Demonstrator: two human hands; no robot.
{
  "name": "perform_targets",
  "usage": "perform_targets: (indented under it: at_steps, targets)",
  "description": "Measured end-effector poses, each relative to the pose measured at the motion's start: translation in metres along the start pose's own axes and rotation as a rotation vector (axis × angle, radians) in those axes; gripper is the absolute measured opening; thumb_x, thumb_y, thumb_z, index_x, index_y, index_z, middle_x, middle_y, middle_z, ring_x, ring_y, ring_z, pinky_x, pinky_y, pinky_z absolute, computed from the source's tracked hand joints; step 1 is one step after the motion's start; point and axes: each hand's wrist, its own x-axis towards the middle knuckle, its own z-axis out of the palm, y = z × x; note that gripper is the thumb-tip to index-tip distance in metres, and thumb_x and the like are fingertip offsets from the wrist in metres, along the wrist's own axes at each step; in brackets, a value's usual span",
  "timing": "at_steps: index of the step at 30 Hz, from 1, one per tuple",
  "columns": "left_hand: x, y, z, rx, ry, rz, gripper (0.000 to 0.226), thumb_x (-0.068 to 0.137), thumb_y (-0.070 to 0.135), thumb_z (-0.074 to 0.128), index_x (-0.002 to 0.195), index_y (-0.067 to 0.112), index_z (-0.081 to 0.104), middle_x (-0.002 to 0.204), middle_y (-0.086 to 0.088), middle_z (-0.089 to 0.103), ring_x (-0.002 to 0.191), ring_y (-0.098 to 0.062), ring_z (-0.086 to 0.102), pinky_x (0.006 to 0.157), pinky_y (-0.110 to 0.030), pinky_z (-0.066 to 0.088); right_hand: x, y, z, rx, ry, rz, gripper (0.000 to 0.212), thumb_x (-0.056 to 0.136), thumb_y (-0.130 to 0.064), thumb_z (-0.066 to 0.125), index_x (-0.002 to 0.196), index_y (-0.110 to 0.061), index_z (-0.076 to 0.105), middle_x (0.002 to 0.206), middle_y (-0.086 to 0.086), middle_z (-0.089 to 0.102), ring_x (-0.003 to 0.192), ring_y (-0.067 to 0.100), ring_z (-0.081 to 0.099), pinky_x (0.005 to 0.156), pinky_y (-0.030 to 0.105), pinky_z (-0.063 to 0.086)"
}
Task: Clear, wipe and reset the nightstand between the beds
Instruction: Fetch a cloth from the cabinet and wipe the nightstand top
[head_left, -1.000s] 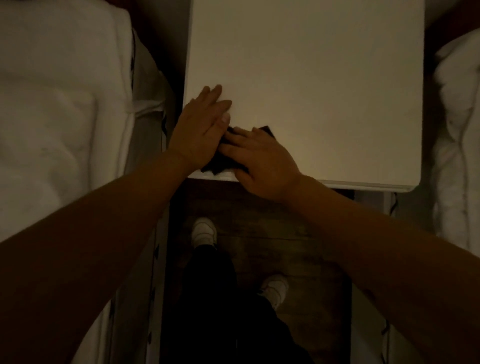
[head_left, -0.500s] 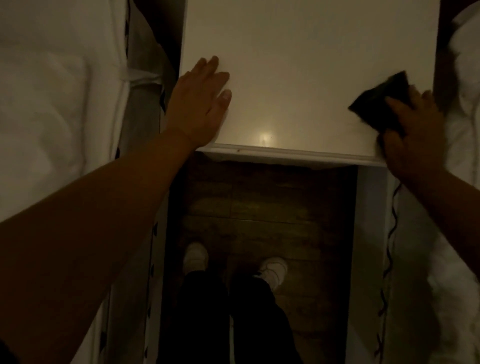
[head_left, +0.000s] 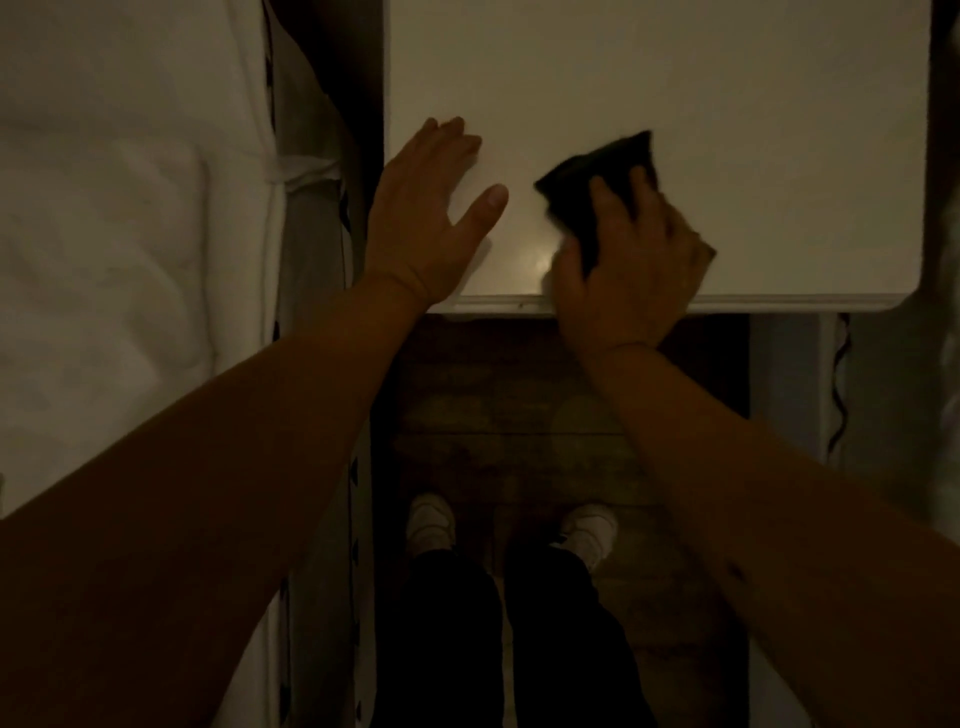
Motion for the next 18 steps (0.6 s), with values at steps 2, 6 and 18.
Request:
perform_targets:
  at_steps: [2, 6, 18]
  targets:
    - [-0.002, 0.001, -0.001, -0.127, 0.034, -0.026, 0.06, 0.091, 0.037, 0.045, 0.138, -0.001, 0.043, 0.149, -0.02, 0.035, 0.142, -0.032, 0.026, 0.117, -0.033, 0.017, -0.008, -0.03, 0.01, 0.031, 0.006, -0.014, 0.053, 0.08, -0.044, 0.051, 0.131, -0.028, 0.057, 0.144, 0.005, 0.048, 0.123, 0.032, 0.048, 0.098, 0.047, 0.031]
    - [-0.009, -0.002, -0.012, -0.424, 0.139, -0.169, 0.053, 0.097, 0.025, 0.046, 0.142, -0.002, 0.035, 0.153, -0.022, 0.022, 0.139, -0.023, 0.027, 0.115, -0.026, 0.025, -0.023, -0.086, 0.029, 0.092, -0.005, -0.097, 0.051, 0.083, -0.044, 0.05, 0.131, -0.028, 0.057, 0.143, 0.004, 0.049, 0.124, 0.029, 0.047, 0.1, 0.046, 0.03]
    - [-0.078, -0.047, -0.043, -1.002, 0.076, -0.651, 0.022, 0.099, 0.028, 0.05, 0.113, 0.019, 0.065, 0.109, -0.004, 0.071, 0.1, -0.018, 0.069, 0.08, -0.033, 0.056, -0.027, -0.081, 0.029, -0.1, -0.262, -1.006, 0.055, 0.086, -0.031, 0.064, 0.139, -0.026, 0.047, 0.15, 0.011, 0.039, 0.132, 0.038, 0.04, 0.103, 0.051, 0.034]
